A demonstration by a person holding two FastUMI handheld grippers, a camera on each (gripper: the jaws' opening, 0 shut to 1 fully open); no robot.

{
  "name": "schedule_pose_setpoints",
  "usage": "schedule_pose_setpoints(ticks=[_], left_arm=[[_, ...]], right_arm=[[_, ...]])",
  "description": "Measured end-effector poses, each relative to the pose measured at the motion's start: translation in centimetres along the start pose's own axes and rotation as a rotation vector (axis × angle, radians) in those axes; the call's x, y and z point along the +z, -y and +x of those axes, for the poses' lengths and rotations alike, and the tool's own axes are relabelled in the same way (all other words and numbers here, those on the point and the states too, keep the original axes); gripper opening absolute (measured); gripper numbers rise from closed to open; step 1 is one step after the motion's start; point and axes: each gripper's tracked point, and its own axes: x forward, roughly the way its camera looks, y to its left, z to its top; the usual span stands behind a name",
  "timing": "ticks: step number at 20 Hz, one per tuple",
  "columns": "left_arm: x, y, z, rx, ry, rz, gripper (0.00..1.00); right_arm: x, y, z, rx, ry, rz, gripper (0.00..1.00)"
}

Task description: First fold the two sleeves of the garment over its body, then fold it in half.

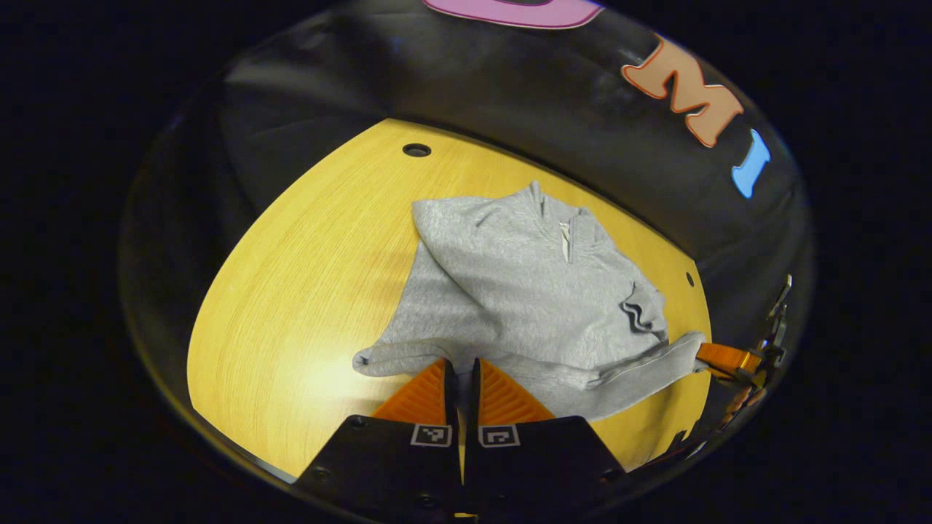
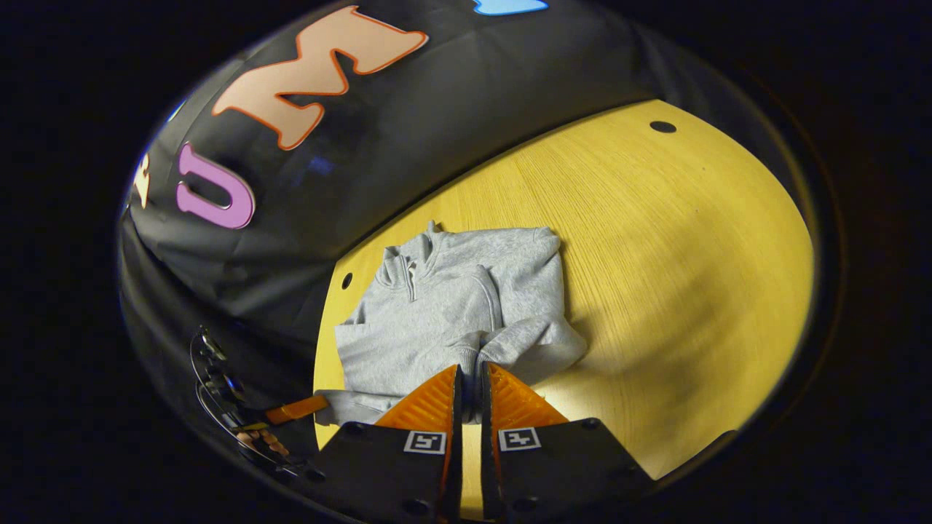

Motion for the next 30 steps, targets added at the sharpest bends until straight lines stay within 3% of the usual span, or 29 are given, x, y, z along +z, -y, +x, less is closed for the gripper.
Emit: schedule_pose_setpoints(ticks=[4, 9, 10, 12, 13, 14, 15, 16, 17, 18, 19, 20, 21, 22, 27, 30], left_arm=[[0.9, -0.3, 1.7, 0.016, -0.044, -0.081, 0.00], [1.5, -0.3, 2.9, 0.017, -0.102, -0.256, 0.04], [2.0, -0.3, 2.7, 0.000, -0.101, -0.292, 0.06], [3.3, -0.4, 2.6, -0.024, -0.062, -0.325, 0.10], [4.1, -0.6, 2.7, -0.025, -0.031, -0.320, 0.13], [5.1, -0.9, 2.6, -0.023, 0.005, -0.307, 0.15], [5.9, -0.7, 2.7, -0.034, 0.034, -0.292, 0.29], [6.6, -0.5, 2.4, -0.040, 0.059, -0.276, 0.34], [7.3, -0.6, 2.2, -0.034, 0.088, -0.251, 0.48], [8.0, -0.6, 1.8, -0.024, 0.121, -0.219, 0.55], [8.9, -0.5, 1.3, -0.016, 0.163, -0.183, 0.75], [10.0, -0.4, 0.5, -0.005, 0.217, -0.144, 0.76], [11.4, -0.4, -0.8, 0.016, 0.293, -0.094, 0.90], [12.8, -0.4, -1.9, 0.041, 0.366, -0.040, 0.94], [17.0, 1.7, -9.9, 0.186, 0.717, 0.288, 0.96], [17.2, 4.5, -13.4, 0.195, 0.858, 0.384, 0.96]], right_arm=[[0.1, 0.9, 3.1, -0.036, -0.038, 0.057, 0.12], [0.9, 0.7, 4.5, -0.044, -0.050, 0.132, 0.25], [1.3, 0.3, 4.7, -0.037, -0.047, 0.135, 0.12], [2.3, -0.7, 4.7, -0.012, -0.019, 0.130, 0.29], [3.0, -1.4, 4.6, 0.002, -0.001, 0.125, 0.48], [3.6, -2.0, 4.5, 0.015, 0.024, 0.113, 0.61], [4.5, -2.4, 4.2, 0.021, 0.054, 0.090, 0.90], [5.2, -2.7, 4.1, 0.019, 0.093, 0.059, 0.86], [6.2, -2.9, 3.8, 0.007, 0.139, 0.018, 0.87], [7.0, -3.1, 3.4, -0.007, 0.185, -0.029, 0.87], [7.7, -3.2, 2.7, -0.023, 0.230, -0.083, 0.95], [8.2, -3.5, 2.1, -0.039, 0.275, -0.141, 0.96], [8.9, -3.7, 1.2, -0.055, 0.324, -0.202, 0.96], [9.5, -3.9, 0.0, -0.075, 0.373, -0.259, 0.96], [11.3, -5.7, -6.5, -0.127, 0.624, -0.456, 0.95], [11.7, -7.9, -10.8, -0.125, 0.779, -0.558, 0.96]])
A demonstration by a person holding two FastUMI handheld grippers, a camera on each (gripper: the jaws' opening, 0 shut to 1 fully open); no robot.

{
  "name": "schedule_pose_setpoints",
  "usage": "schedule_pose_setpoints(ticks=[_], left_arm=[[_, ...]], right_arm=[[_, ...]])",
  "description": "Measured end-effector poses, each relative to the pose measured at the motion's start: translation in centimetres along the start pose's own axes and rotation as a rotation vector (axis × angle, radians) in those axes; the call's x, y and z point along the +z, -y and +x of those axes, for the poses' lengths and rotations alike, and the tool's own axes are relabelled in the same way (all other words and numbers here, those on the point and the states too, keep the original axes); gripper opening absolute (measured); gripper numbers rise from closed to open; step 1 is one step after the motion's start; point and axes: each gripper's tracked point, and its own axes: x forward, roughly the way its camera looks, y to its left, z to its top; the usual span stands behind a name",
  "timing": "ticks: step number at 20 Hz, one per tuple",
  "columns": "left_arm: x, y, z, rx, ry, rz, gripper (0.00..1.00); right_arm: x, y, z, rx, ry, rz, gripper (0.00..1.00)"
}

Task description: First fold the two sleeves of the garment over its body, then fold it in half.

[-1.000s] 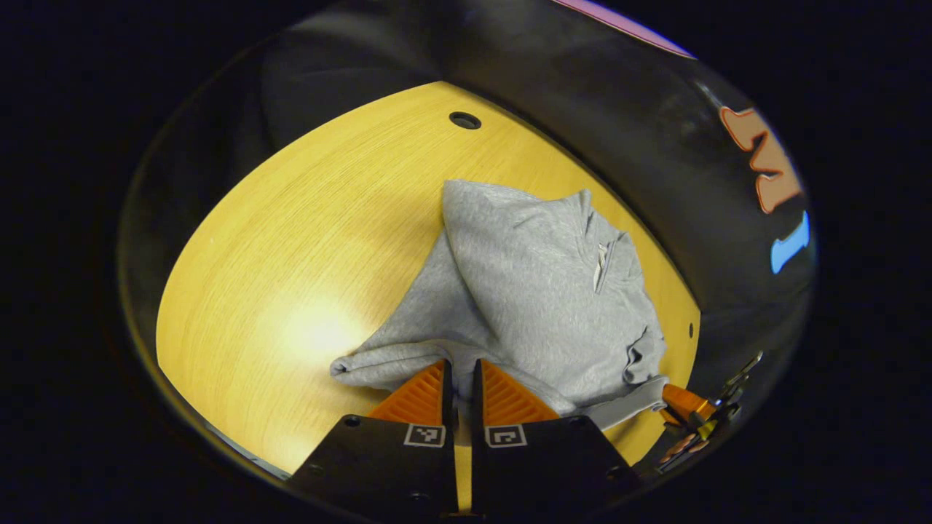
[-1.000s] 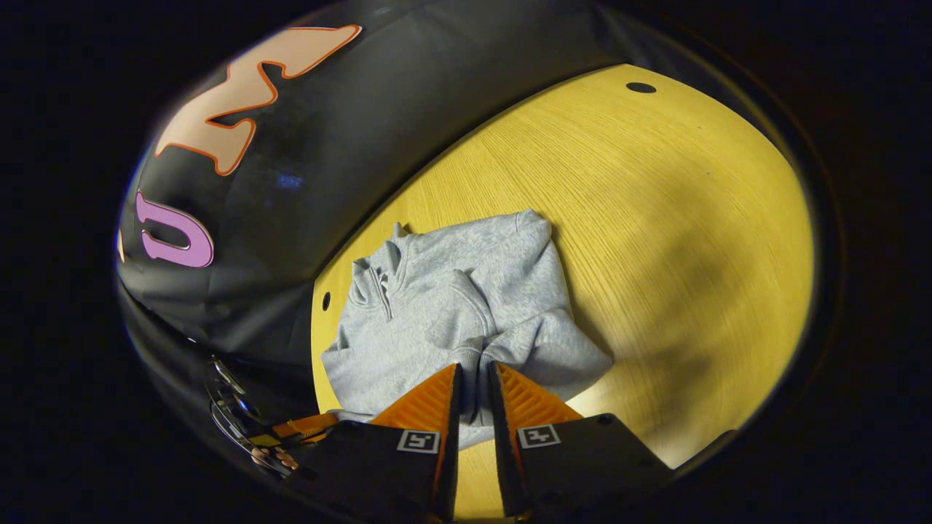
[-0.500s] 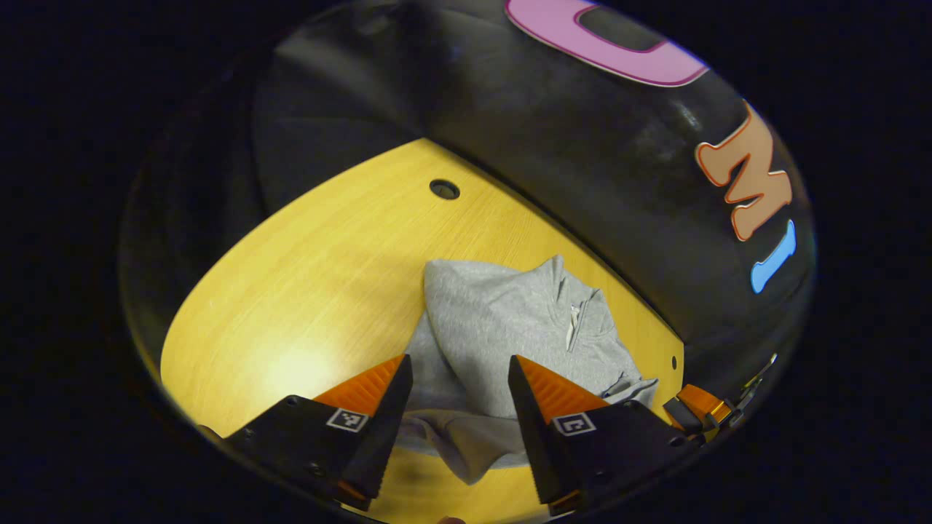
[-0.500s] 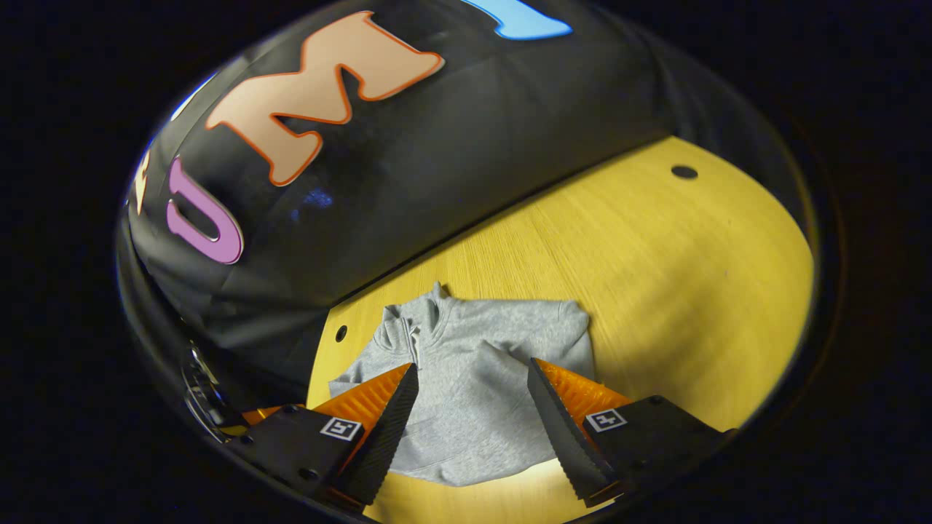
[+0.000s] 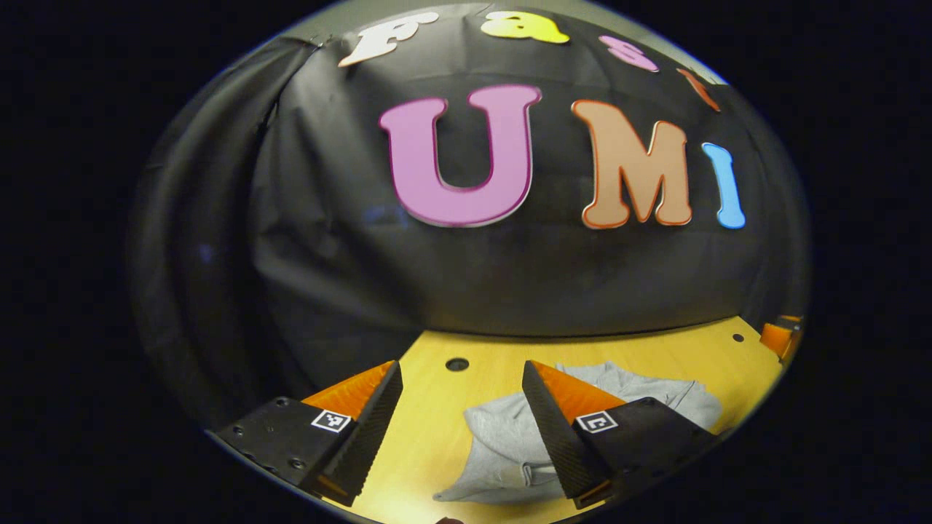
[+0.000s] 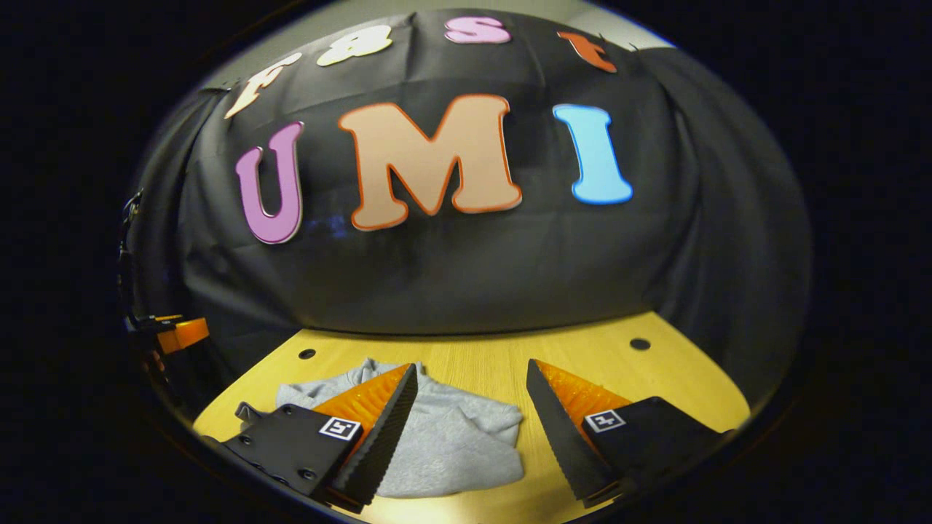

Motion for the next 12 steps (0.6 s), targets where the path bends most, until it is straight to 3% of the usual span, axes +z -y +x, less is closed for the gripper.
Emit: schedule_pose_setpoints(ticks=[7, 11, 12], left_arm=[[1.1, 1.2, -4.5, -0.022, 0.065, 0.053, 0.96], [1.4, 1.3, -4.3, -0.017, 0.058, 0.035, 0.96], [2.0, 1.1, -4.2, -0.019, 0.059, 0.037, 0.96]], right_arm=[[3.1, -1.9, -5.2, 0.028, 0.145, -0.040, 0.96], [3.5, -2.9, -7.5, 0.056, 0.202, -0.086, 0.92], [3.6, -3.5, -7.6, 0.066, 0.203, -0.081, 0.95]])
